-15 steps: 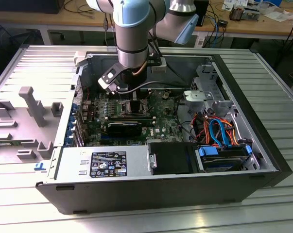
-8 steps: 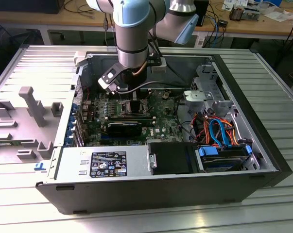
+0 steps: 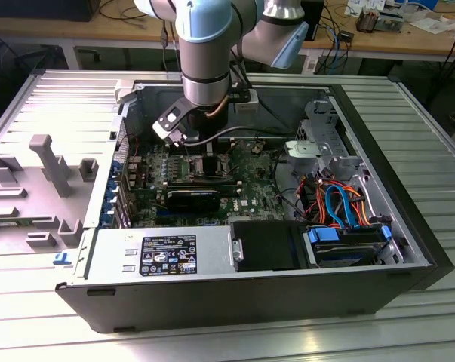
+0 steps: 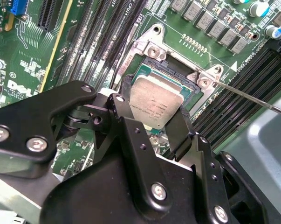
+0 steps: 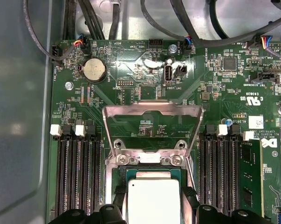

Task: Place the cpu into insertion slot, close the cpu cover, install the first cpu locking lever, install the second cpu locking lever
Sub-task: 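Place the cpu into insertion slot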

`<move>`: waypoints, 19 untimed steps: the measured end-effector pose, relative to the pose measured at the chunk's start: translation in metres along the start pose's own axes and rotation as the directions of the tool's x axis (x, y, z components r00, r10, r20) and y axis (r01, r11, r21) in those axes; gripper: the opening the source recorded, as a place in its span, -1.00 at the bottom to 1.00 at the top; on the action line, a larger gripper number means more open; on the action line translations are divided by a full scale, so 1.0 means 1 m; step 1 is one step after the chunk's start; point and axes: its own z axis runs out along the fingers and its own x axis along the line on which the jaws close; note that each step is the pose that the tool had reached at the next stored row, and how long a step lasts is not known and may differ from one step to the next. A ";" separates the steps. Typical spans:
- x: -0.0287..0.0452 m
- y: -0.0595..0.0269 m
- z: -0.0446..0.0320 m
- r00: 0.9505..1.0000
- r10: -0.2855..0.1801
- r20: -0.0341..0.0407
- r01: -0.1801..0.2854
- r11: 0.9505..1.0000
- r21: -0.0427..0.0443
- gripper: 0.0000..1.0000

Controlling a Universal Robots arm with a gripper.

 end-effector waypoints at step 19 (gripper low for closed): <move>0.0020 -0.0004 0.0018 1.000 0.007 0.000 -0.007 1.000 0.004 0.09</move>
